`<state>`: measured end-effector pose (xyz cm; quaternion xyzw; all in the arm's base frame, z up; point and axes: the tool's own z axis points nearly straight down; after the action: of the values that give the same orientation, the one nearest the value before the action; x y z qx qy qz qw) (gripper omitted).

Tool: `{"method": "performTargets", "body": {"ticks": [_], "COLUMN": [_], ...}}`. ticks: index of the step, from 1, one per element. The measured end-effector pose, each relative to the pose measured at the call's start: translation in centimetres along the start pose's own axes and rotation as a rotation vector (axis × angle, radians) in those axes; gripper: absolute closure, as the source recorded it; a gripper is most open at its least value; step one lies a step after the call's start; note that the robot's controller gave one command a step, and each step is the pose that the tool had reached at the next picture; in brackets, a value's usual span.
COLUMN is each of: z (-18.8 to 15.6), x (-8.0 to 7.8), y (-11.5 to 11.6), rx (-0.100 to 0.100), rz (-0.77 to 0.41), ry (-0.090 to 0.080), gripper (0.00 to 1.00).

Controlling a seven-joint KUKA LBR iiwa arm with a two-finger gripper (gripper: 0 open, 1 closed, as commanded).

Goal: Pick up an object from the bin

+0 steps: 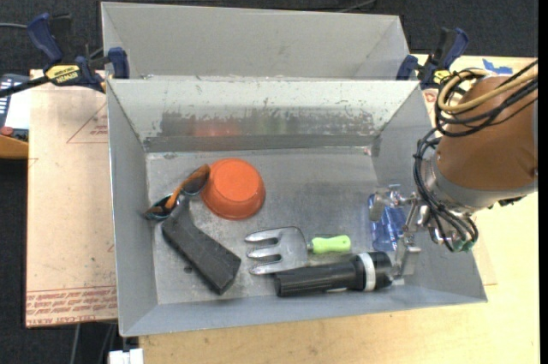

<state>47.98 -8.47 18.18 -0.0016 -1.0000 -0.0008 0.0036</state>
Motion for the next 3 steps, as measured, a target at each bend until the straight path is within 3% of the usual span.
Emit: {"method": "performTargets", "body": {"ticks": [1,2,3], "z": [-0.3,9.7,3.6], "x": [-0.2,-0.1,-0.4], "y": [0.0,4.6,5.8], "rx": [0.001,-0.001,0.001], "rz": [-0.004,0.188,0.124], "ry": [-0.007,-0.011,-0.022], "gripper": [0.0,0.0,0.0]}}
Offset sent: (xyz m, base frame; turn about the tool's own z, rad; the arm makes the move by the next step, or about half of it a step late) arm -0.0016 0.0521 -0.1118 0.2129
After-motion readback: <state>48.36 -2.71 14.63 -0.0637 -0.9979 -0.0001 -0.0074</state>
